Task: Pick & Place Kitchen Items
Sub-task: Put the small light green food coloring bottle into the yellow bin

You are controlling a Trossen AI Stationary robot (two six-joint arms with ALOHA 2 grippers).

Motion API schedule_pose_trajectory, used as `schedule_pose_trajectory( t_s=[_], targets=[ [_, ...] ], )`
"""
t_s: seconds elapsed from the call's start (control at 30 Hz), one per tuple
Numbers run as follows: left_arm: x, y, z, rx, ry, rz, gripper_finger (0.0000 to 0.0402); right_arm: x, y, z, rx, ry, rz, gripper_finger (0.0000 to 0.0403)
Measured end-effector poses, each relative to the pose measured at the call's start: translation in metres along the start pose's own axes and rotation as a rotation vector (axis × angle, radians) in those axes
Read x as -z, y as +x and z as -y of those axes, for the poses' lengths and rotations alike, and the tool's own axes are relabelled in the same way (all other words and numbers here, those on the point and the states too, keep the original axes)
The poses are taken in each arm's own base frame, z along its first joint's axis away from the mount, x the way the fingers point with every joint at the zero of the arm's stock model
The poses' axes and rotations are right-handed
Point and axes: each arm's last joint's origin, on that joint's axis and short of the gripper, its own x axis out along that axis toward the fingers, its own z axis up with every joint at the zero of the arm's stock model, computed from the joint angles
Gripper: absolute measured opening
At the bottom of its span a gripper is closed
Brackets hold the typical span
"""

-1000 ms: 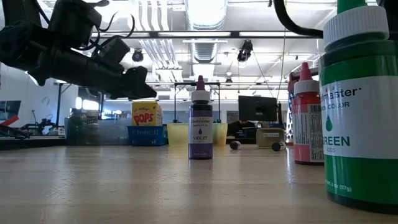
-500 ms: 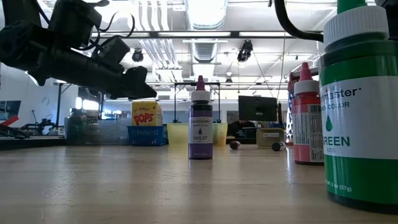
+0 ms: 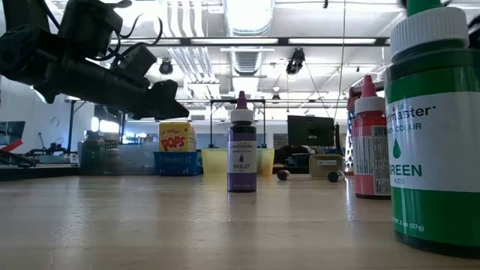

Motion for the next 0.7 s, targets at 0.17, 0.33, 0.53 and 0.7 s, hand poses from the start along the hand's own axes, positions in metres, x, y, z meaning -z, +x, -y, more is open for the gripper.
schedule_pose_trajectory(
  t_s=[0.17,0.33,0.53,0.7],
  targets=[
    [0.0,0.0,0.0,0.0,0.0,0.0,0.025,0.014,-0.022,-0.002,0.051,0.008,0.137,0.0074],
    [0.0,0.0,0.0,0.0,0.0,0.0,0.025,0.022,-0.053,0.004,0.119,-0.019,0.369,0.0064],
    [0.0,0.0,0.0,0.0,0.0,0.0,0.025,0.013,-0.088,0.015,0.247,-0.115,0.668,0.008],
    [0.0,0.0,0.0,0.0,0.0,0.0,0.025,-0.006,-0.119,0.026,0.275,-0.204,0.891,0.0074]
  ],
)
